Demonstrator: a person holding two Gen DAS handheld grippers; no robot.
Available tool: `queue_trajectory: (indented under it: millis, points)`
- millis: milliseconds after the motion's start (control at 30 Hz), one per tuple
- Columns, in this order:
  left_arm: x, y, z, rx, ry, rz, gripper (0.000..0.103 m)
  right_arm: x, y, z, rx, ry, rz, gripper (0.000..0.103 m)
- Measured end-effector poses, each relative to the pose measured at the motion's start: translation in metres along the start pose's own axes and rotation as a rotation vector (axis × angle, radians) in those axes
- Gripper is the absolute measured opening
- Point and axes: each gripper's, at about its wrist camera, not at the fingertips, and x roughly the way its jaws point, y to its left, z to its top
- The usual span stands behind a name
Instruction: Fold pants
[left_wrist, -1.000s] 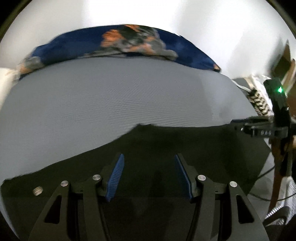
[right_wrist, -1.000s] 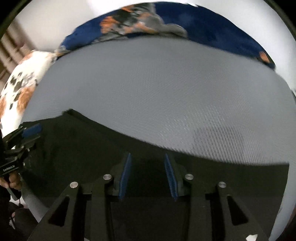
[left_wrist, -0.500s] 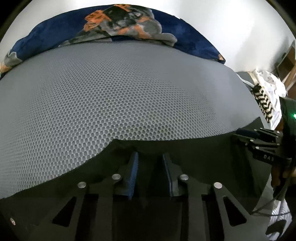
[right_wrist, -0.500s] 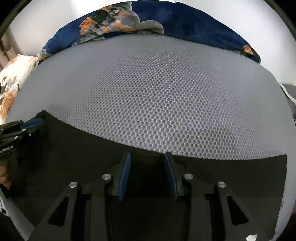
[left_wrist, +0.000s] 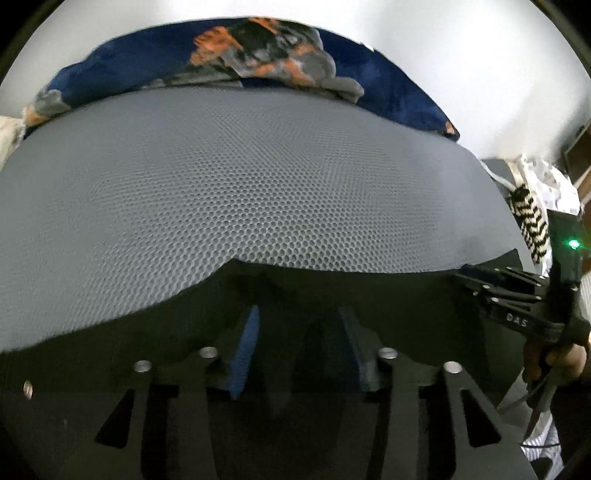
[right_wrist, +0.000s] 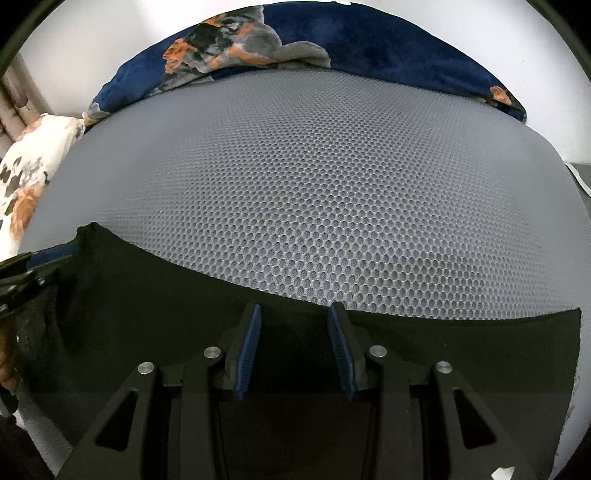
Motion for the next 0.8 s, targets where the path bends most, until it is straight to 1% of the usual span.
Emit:
queue_trajectory:
  millis: [100,200,300,333,367,433,467,500,533,633,667,700,800]
  points:
    - [-0.01,0.001,-0.012,-0.011,-0.004,0.029,0.051,-0.005,-0.004,0.0,0.0,-0.001,0.012,0.036]
    - [-0.016,0.005,-0.027,-0.035,-0.002,0.053,0.052,-0.018,-0.013,0.0,0.011,-0.027,0.026,0.036]
    - [-0.017,0.009,-0.041,-0.057,0.009,0.07,0.053,-0.039,-0.035,-0.002,0.038,-0.051,0.079,0.037]
    - [-0.016,0.01,-0.045,-0.06,0.014,0.08,0.053,-0.047,-0.045,-0.005,0.051,-0.052,0.102,0.04]
    - [-0.014,0.01,-0.048,-0.061,0.021,0.093,0.053,-0.055,-0.06,-0.01,0.072,-0.049,0.117,0.044]
    - [-0.008,0.013,-0.053,-0.059,0.04,0.118,0.053,-0.066,-0.089,-0.017,0.12,-0.039,0.111,0.045]
    - [-0.006,0.016,-0.055,-0.069,0.045,0.129,0.053,-0.071,-0.111,-0.023,0.163,-0.019,0.1,0.045]
    - [-0.005,0.019,-0.055,-0.084,0.051,0.13,0.053,-0.076,-0.128,-0.028,0.197,-0.011,0.096,0.045]
    - [-0.004,0.021,-0.055,-0.095,0.051,0.123,0.053,-0.083,-0.154,-0.037,0.246,-0.004,0.099,0.045]
    - [-0.004,0.021,-0.053,-0.093,0.058,0.125,0.054,-0.092,-0.21,-0.056,0.36,0.033,0.127,0.046]
    - [-0.003,0.021,-0.054,-0.091,0.06,0.124,0.056,-0.095,-0.229,-0.062,0.401,0.044,0.15,0.046]
    - [-0.003,0.02,-0.054,-0.09,0.061,0.122,0.057,-0.095,-0.248,-0.07,0.44,0.066,0.191,0.046]
    - [-0.003,0.02,-0.054,-0.085,0.067,0.114,0.06,-0.098,-0.287,-0.091,0.538,0.095,0.272,0.046]
